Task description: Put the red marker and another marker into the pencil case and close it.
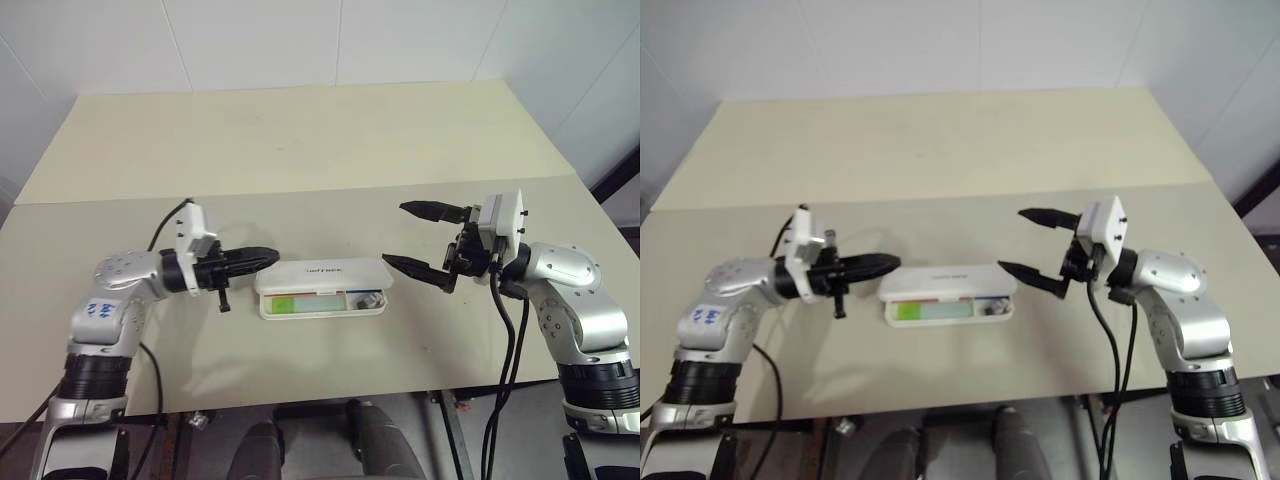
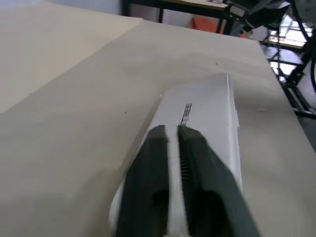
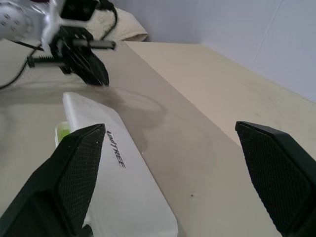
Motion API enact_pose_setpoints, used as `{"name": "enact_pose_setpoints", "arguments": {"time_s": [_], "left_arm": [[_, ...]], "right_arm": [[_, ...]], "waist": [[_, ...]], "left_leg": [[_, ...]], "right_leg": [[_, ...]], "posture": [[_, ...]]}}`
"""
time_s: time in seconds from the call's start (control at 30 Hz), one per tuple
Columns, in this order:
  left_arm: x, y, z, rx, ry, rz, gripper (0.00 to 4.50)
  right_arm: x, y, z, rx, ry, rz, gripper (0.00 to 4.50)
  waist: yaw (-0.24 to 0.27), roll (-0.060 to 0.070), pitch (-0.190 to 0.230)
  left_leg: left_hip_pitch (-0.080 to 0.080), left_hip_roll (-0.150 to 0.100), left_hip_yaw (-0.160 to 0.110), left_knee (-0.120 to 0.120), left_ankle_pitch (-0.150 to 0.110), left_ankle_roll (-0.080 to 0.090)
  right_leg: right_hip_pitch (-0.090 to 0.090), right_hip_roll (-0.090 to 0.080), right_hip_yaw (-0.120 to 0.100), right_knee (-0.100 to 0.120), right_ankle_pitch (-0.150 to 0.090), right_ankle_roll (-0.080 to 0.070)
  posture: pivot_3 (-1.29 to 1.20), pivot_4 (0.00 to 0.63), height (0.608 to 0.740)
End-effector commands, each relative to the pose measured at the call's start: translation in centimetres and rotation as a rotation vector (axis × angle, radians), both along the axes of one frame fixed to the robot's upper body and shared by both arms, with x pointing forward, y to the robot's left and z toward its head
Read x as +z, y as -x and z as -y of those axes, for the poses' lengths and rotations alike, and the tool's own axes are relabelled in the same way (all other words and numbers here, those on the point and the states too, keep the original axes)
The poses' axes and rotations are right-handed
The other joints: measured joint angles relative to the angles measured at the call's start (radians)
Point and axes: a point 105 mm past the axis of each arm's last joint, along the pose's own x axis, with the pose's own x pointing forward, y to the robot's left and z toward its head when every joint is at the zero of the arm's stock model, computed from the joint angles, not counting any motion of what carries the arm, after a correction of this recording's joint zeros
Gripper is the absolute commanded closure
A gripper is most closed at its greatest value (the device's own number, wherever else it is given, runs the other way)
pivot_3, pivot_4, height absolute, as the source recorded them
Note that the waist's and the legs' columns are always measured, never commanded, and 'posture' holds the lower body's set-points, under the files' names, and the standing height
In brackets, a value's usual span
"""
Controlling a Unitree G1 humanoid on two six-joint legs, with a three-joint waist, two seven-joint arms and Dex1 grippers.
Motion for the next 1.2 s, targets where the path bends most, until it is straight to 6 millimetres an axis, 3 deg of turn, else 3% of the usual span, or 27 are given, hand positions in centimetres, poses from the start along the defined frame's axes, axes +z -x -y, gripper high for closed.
{"name": "enact_pose_setpoints", "arguments": {"time_s": [0.03, 0.13, 0.37, 0.47, 0.67, 0.87, 1.2], "left_arm": [[0.6, 0.3, 0.1, 0.007, -0.001, 0.069, 2.93], [0.2, 0.1, 0.8, -0.004, -0.002, 0.08, 1.95], [-0.2, -0.3, 3.4, -0.095, -0.008, 0.1, 1.95], [0.2, -0.6, 3.6, -0.113, 0.005, 0.111, 2.54], [0.0, -0.8, 4.1, -0.159, -0.03, 0.115, 4.47], [-0.7, -0.9, 4.4, -0.186, -0.084, 0.119, 4.47], [-3.1, -1.7, 5.4, -0.193, -0.196, 0.106, 4.47]], "right_arm": [[1.1, -0.2, 0.5, -0.013, -0.006, 0.053, 0.0], [1.2, -0.4, 0.5, -0.009, -0.004, 0.056, 0.0], [1.4, -0.2, 0.9, -0.015, 0.004, 0.064, 0.0], [1.3, -0.1, 1.1, -0.024, 0.003, 0.065, 0.0], [1.1, 0.1, 1.1, -0.032, -0.002, 0.065, 0.0], [1.2, 0.5, 1.1, -0.028, 0.002, 0.072, 0.0], [1.8, 3.4, -0.4, 0.128, 0.091, 0.073, 0.0]], "waist": [[0.001, 0.0, 0.0], [0.004, 0.0, 0.0], [0.003, 0.0, 0.0], [0.001, 0.0, 0.0], [0.0, 0.0, 0.0], [0.001, 0.0, 0.0], [0.003, 0.0, 0.0]], "left_leg": [[0.0, 0.0, 0.0, 0.0, 0.0, 0.0], [0.0, 0.0, 0.0, 0.001, 0.0, 0.0], [0.0, 0.0, 0.0, 0.0, 0.0, 0.0], [0.0, 0.0, 0.0, 0.0, 0.0, 0.0], [0.0, 0.0, 0.0, 0.0, 0.0, 0.0], [0.0, 0.0, 0.0, 0.0, 0.0, 0.0], [0.0, 0.0, 0.0, 0.0, 0.0, 0.0]], "right_leg": [[0.0, 0.0, 0.0, 0.0, 0.0, 0.0], [0.0, 0.0, 0.0, 0.0, 0.0, 0.0], [0.0, 0.0, 0.0, -0.001, 0.0, 0.0], [0.0, 0.0, 0.0, -0.001, 0.0, 0.0], [0.0, 0.0, 0.0, -0.001, 0.0, 0.0], [0.0, 0.0, 0.0, -0.001, 0.0, 0.0], [0.001, 0.0, 0.0, -0.001, 0.0, 0.0]], "posture": [[0.0, 0.15, 0.74], [0.0, 0.15, 0.74], [0.0, 0.15, 0.74], [0.0, 0.15, 0.74], [0.0, 0.15, 0.74], [0.0, 0.15, 0.74], [0.0, 0.15, 0.74]]}}
